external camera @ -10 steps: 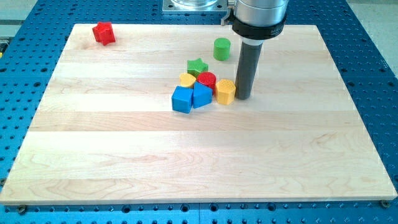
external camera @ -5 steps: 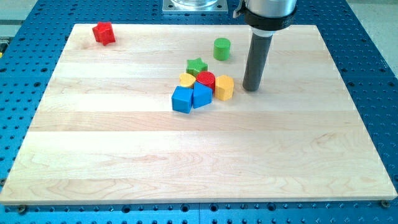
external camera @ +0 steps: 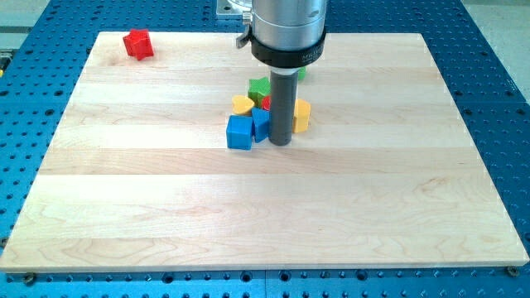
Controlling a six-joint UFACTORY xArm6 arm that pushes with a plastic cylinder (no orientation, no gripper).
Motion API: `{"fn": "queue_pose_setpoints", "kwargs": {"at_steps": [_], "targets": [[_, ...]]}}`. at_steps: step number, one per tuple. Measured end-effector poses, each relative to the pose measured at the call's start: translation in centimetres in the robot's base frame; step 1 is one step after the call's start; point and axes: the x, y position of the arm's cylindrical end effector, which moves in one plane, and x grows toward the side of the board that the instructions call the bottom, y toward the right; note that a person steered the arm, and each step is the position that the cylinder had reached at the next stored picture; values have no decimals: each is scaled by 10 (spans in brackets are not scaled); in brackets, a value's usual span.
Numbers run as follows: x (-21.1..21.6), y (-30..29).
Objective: Move the hexagon top right side of the green star
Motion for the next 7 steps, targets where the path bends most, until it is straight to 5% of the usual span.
{"fn": "queue_pose_setpoints", "kwargs": {"at_steps": [1,3,5,7], "targets": [[-13,47],[-122,31],[-145,96],[-205,66]]}}
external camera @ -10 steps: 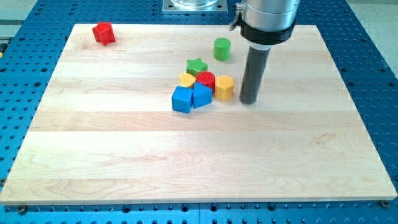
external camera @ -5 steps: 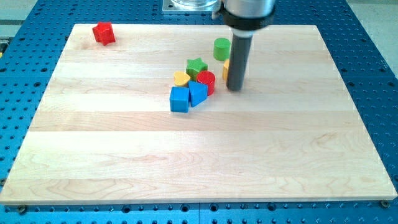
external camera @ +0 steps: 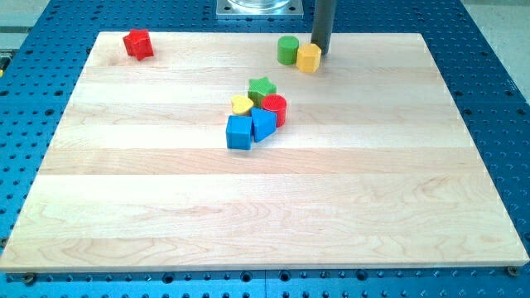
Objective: Move the hexagon top right side of the green star
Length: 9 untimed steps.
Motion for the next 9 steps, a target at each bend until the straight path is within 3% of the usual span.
{"fn": "queue_pose_setpoints", "kwargs": {"at_steps": [1,2,3,4,5,6,8,9], "targets": [[0,-61],[49,-125],[79,-63],[80,22],[53,47],[31,-20],[95,-15],[79,-40]]}}
